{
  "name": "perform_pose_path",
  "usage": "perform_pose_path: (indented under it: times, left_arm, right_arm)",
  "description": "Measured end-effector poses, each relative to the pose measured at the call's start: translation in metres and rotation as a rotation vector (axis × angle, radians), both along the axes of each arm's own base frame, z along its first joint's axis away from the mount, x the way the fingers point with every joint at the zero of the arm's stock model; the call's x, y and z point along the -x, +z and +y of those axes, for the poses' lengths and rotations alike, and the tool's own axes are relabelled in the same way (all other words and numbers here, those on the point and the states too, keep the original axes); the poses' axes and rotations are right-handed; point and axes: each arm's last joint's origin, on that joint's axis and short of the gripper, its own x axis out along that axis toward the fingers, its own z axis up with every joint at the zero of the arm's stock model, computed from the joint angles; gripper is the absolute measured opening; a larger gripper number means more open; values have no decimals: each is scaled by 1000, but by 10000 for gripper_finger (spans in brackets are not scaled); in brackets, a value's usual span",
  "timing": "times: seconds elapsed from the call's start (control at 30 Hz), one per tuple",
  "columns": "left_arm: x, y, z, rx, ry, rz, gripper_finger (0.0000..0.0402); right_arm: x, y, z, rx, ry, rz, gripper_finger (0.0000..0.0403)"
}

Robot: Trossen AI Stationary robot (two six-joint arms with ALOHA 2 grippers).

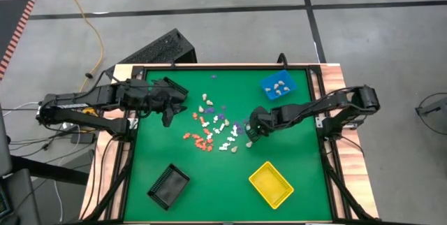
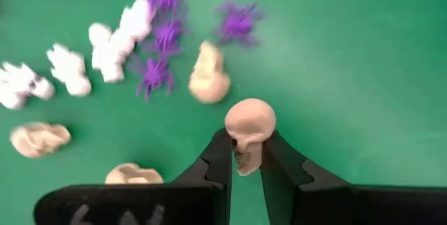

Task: Sort Halloween decoration
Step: Put the skull toy into the blue basket

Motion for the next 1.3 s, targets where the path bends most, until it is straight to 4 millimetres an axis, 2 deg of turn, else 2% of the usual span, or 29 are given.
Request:
perform_pose_path:
  times: [0.3,0.4,0.5,0.63,0.8,1.03,1.17,1.3]
  left_arm:
    - [-4,10,0,12,7,-120,171]
    - [-4,13,0,15,8,-143,171]
    - [-5,14,0,30,15,-162,171]
    - [-5,15,1,53,29,-175,171]
    - [-3,15,1,63,47,-183,171]
    - [3,18,1,60,51,-197,171]
    - [11,21,0,41,47,-203,171]
    - [19,23,0,30,64,-212,171]
  right_arm:
    - [53,51,-57,39,-229,-55,77]
    - [67,60,-77,69,-306,-82,78]
    - [77,61,-96,95,-369,-73,78]
    - [81,52,-122,122,-397,-23,86]
    - [83,40,-143,133,-383,30,135]
    - [84,34,-154,125,-396,44,231]
    - [71,51,-145,132,-300,-41,237]
    - [44,68,-115,156,-113,-145,225]
